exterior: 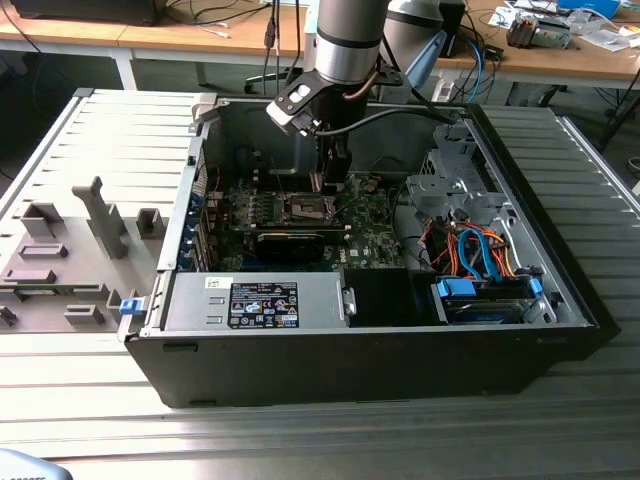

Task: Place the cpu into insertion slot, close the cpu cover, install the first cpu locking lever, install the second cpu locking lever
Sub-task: 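Place the cpu into insertion slot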

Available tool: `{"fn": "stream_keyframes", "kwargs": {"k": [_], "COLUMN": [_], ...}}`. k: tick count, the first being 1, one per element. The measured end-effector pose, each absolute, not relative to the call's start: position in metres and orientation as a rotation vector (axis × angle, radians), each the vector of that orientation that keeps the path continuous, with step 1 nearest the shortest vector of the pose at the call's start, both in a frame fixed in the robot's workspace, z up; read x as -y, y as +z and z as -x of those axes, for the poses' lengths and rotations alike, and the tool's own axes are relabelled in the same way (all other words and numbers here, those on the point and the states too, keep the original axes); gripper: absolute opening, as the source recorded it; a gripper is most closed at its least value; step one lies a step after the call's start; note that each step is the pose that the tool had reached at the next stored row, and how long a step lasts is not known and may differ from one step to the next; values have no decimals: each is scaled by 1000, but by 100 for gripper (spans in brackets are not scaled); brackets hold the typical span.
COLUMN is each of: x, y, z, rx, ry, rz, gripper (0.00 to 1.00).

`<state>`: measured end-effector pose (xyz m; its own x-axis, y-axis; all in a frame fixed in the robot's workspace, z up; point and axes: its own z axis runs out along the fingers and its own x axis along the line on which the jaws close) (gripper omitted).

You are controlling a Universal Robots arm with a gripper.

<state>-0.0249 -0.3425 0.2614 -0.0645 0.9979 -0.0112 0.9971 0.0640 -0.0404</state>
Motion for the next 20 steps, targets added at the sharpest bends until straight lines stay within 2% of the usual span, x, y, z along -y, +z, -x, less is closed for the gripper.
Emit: {"fn": "stream_keyframes", "kwargs": {"k": [20], "x": [341], "y": [257], "z": [31], "rx": [2277], "ry": [56], "rz": [2135], "gripper": [55]}}
